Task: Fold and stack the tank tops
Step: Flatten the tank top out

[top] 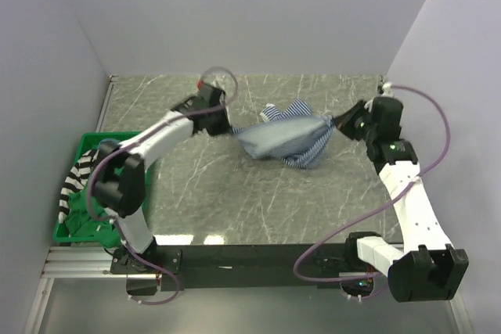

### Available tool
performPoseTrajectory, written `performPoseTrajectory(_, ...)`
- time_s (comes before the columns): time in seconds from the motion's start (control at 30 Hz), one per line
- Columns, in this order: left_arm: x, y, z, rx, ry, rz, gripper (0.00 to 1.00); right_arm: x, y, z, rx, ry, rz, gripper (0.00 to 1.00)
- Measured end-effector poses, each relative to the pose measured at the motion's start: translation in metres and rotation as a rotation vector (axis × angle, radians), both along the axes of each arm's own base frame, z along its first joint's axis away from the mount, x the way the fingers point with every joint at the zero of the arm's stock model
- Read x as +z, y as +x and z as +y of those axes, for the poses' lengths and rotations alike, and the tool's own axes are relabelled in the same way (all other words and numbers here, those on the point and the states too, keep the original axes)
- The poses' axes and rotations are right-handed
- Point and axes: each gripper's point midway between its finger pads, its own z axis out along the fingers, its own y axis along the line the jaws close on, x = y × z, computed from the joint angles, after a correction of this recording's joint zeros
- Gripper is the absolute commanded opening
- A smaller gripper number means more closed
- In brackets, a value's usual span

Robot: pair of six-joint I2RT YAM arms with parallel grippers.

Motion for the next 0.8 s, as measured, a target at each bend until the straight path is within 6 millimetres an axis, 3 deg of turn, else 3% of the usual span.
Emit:
performPoseTrajectory(0.07, 0.056, 0.020, 0.008, 0.037, -0.037, -0.106, 0.00, 0.045, 0.010, 0.005, 0.021, 0.015, -0.104, 0.00)
performPoseTrajectory(0.13, 0.134, 0.038, 0.018, 0.078, -0.091, -0.266, 0.00, 0.090, 0.016, 0.011, 0.049, 0.034, -0.213, 0.00)
performPoseTrajectory(0.17, 0.181, 0.043, 0.026, 0.099, -0.118, -0.361, 0.00, 0.115, 0.018, 0.014, 0.064, 0.040, -0.274, 0.00)
performPoseTrajectory(0.2, 0.215, 0.043, 0.031, 0.113, -0.140, -0.432, 0.00, 0.139, 0.018, 0.018, 0.082, 0.049, -0.332, 0.00)
performPoseTrajectory(0.27, 0.294, 0.031, 0.045, 0.142, -0.198, -0.591, 0.00, 0.179, 0.015, 0.023, 0.110, 0.061, -0.431, 0.00)
performPoseTrajectory(0.33, 0.361, 0.005, 0.058, 0.152, -0.258, -0.726, 0.00, 0.215, 0.009, 0.028, 0.134, 0.073, -0.527, 0.00)
performPoseTrajectory(0.4, 0.405, -0.019, 0.070, 0.160, -0.298, -0.821, 0.00, 0.244, 0.000, 0.031, 0.154, 0.082, -0.600, 0.00)
performPoseTrajectory(0.5, 0.458, -0.059, 0.092, 0.181, -0.350, -0.943, 0.00, 0.279, -0.015, 0.034, 0.180, 0.088, -0.684, 0.00)
performPoseTrajectory(0.57, 0.477, -0.077, 0.102, 0.193, -0.370, -0.986, 0.00, 0.301, -0.028, 0.037, 0.201, 0.091, -0.737, 0.00)
performPoseTrajectory(0.67, 0.488, -0.092, 0.111, 0.200, -0.382, -1.010, 0.00, 0.325, -0.048, 0.040, 0.225, 0.096, -0.800, 0.00)
performPoseTrajectory(0.8, 0.488, -0.098, 0.116, 0.212, -0.374, -1.006, 0.00, 0.339, -0.068, 0.043, 0.249, 0.104, -0.844, 0.00)
